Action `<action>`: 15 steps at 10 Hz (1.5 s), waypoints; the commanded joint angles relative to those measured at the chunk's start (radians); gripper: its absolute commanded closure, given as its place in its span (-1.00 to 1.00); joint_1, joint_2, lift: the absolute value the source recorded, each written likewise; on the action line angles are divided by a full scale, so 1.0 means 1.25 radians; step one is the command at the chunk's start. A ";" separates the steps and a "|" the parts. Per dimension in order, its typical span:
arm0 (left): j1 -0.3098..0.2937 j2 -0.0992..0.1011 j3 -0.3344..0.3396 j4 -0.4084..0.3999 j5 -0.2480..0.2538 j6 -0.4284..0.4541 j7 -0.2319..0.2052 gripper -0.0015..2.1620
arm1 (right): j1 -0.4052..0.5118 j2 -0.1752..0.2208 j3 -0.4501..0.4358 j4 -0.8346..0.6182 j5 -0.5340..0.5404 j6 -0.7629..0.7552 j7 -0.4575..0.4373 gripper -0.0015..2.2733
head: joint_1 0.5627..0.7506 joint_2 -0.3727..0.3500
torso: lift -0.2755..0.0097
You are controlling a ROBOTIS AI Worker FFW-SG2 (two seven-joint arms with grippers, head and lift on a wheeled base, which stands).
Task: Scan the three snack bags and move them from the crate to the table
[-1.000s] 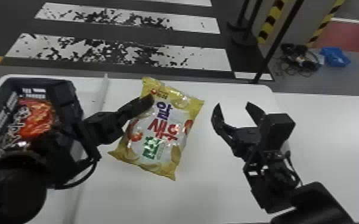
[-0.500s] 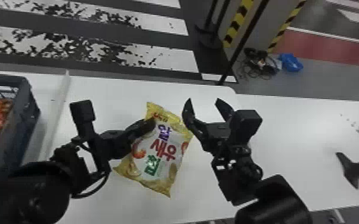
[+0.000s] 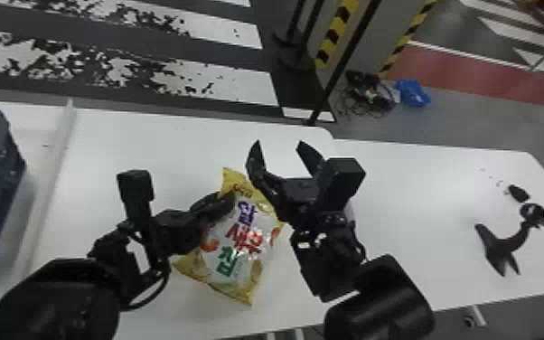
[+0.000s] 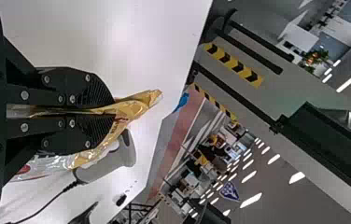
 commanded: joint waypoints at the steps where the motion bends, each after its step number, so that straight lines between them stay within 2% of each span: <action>1: -0.016 -0.002 -0.022 0.013 -0.046 -0.069 0.002 -1.00 | 0.008 -0.002 0.001 -0.001 0.003 0.000 0.000 -0.86 | 0.41 -0.94 | 0.50; 2: -0.019 -0.002 -0.023 0.002 -0.077 -0.084 0.006 -0.99 | 0.014 -0.005 -0.001 -0.001 0.006 0.000 0.001 -0.86 | 0.41 -0.94 | 0.50; 3: -0.019 -0.001 -0.018 -0.023 -0.112 -0.091 0.024 -0.97 | 0.024 -0.009 -0.003 -0.001 0.010 0.003 0.001 -0.86 | 0.41 -0.94 | 0.50; 4: -0.025 0.000 0.001 -0.025 -0.123 -0.084 0.031 -0.97 | 0.029 -0.011 -0.005 -0.001 0.010 0.003 0.002 -0.86 | 0.41 -0.94 | 0.50; 5: -0.026 0.005 0.011 -0.034 -0.136 -0.086 0.048 -0.97 | 0.031 -0.018 -0.005 -0.001 0.009 0.003 0.004 -0.86 | 0.41 -0.94 | 0.50; 6: -0.014 0.016 0.026 -0.063 -0.172 -0.086 0.069 -0.97 | 0.039 -0.020 -0.007 -0.001 0.009 0.000 0.005 -0.86 | 0.41 -0.90 | 0.50; 7: 0.002 0.019 0.064 -0.079 -0.195 -0.086 0.070 -0.97 | 0.042 -0.022 -0.009 -0.001 0.010 0.000 0.009 -0.87 | 0.41 -0.86 | 0.50; 9: 0.055 0.053 0.136 -0.159 -0.195 -0.091 0.070 -0.97 | 0.050 -0.024 -0.023 0.001 0.016 0.005 0.022 -0.87 | 0.41 -0.73 | 0.50; 10: 0.088 0.070 0.179 -0.213 -0.195 -0.125 0.072 -0.97 | 0.051 -0.025 -0.025 0.000 0.018 0.047 0.027 -0.87 | 0.41 -0.66 | 0.50; 11: 0.119 0.091 0.216 -0.277 -0.193 -0.130 0.082 -0.97 | 0.061 -0.025 -0.032 -0.006 0.018 0.103 0.055 -0.87 | 0.41 -0.61 | 0.50; 13: 0.184 0.124 0.280 -0.394 -0.195 -0.133 0.103 -0.97 | 0.085 -0.025 -0.028 -0.016 0.027 0.164 0.076 -0.87 | 0.41 -0.38 | 0.50; 14: 0.220 0.134 0.317 -0.447 -0.196 -0.135 0.107 -0.97 | 0.098 -0.025 -0.018 -0.026 0.052 0.226 0.142 -0.87 | 0.41 -0.28 | 0.50; 15: 0.256 0.138 0.341 -0.496 -0.203 -0.143 0.126 -0.97 | 0.114 -0.025 0.007 -0.034 0.081 0.243 0.156 -0.87 | 0.41 -0.21 | 0.50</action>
